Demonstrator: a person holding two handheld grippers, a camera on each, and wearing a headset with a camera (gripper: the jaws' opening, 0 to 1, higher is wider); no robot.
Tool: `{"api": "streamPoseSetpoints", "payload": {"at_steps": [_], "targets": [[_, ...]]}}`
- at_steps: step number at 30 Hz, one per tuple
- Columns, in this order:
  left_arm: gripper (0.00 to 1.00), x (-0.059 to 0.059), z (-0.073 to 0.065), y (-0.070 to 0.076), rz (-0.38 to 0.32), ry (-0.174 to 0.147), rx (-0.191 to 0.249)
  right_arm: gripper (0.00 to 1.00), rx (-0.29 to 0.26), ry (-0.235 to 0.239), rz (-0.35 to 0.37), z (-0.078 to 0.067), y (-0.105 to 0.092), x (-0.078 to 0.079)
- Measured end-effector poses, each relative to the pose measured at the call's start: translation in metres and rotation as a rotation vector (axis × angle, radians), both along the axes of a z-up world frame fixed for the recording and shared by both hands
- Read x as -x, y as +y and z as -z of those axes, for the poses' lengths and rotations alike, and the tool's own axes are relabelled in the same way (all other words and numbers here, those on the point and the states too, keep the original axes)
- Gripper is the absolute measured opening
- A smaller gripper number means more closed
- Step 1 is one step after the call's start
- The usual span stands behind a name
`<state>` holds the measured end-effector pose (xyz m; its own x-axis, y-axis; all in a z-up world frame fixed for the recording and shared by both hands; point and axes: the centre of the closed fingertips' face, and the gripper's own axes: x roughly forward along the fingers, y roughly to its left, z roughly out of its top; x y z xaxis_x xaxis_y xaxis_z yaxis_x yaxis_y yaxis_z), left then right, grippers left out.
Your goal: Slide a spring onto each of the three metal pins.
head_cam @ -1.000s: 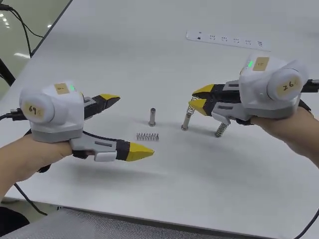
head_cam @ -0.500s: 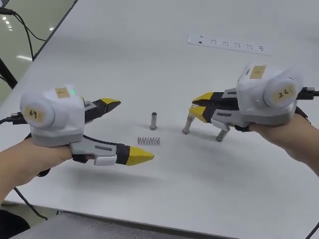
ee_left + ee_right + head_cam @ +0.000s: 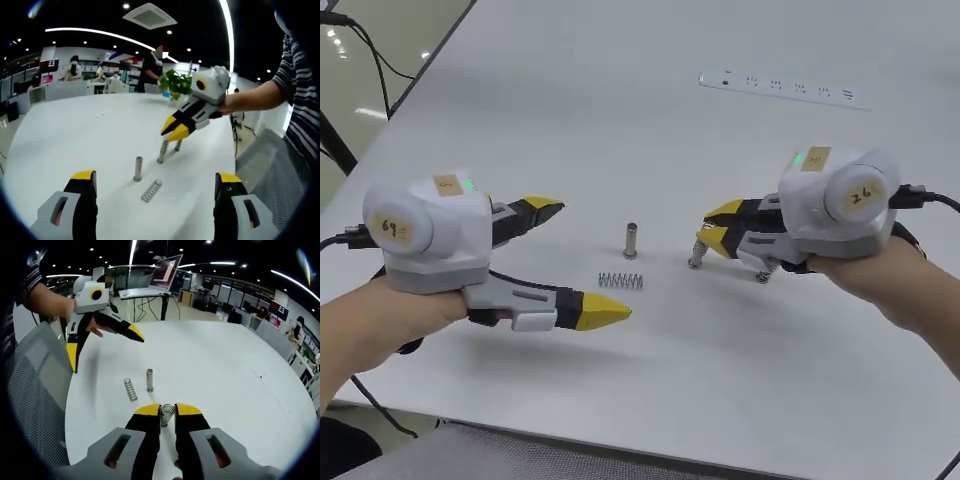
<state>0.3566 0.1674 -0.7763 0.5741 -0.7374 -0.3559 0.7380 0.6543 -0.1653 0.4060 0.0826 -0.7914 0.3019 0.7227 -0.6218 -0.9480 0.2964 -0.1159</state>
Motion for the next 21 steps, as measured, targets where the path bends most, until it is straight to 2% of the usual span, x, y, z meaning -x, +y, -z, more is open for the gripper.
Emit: {"api": "streamPoseSetpoints", "payload": {"at_steps": [13,21], "targets": [[0.95,0.000,0.001,0.001,-0.005,0.002,0.002,0.07,0.041,0.042,0.013,0.023,-0.002,0.006],[0.95,-0.001,0.001,0.003,-0.013,0.004,0.003,0.08,0.037,0.023,0.013,0.023,-0.006,0.006]]}}
